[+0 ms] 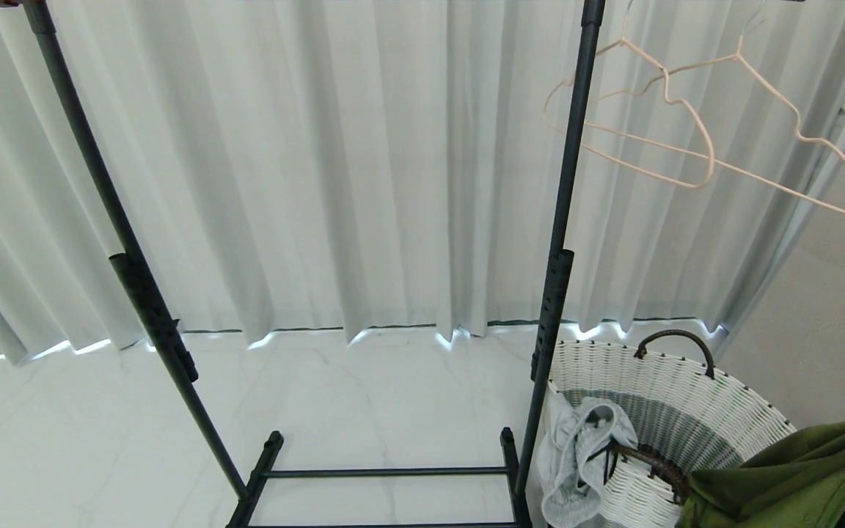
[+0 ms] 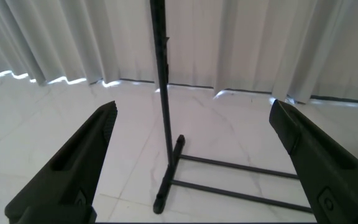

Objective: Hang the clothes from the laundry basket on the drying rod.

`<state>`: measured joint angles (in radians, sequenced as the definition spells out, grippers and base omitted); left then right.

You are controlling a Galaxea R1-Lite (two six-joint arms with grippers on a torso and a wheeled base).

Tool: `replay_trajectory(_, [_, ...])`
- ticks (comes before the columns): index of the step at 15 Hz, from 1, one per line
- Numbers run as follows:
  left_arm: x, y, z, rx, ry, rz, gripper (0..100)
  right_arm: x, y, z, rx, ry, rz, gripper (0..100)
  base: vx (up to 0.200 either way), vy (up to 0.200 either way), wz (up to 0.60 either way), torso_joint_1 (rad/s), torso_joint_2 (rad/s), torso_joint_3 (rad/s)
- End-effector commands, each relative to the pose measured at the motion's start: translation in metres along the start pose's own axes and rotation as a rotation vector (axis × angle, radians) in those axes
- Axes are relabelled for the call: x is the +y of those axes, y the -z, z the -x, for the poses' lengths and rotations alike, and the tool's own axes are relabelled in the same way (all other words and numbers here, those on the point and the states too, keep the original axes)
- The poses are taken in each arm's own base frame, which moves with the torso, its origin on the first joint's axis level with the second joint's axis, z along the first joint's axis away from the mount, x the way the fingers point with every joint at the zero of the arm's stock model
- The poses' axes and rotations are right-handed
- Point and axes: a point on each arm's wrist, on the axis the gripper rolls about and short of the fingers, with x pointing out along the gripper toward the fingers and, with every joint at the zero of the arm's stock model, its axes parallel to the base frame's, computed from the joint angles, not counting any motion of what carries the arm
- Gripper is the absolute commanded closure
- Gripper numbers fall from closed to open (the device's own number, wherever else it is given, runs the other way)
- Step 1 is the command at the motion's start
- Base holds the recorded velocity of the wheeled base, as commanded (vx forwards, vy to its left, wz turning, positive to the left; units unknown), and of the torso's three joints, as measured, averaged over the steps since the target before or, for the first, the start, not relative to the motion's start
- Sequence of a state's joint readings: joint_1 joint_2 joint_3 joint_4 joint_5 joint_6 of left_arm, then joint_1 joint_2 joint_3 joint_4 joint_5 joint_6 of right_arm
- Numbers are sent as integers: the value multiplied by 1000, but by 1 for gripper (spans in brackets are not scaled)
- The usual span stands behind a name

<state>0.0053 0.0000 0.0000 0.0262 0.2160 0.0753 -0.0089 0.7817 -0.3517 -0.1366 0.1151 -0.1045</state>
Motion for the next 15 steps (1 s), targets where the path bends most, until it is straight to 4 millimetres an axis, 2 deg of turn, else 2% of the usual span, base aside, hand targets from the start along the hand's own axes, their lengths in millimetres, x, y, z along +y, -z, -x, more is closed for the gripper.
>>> replay_trajectory(1, [0,0,0,0,-1,0,0,0,2,0,5,-5,1,100,-200,0,0,2,12,2])
replay_trajectory(7, [0,0,0,0,0,0,0,0,2,-1,8,-7,4,100,0,0,0,0,0,0])
replay_trajectory(15, [0,0,0,0,-1,0,0,1,4,-1,12,-17,7,100,0,200,0,5,1,1])
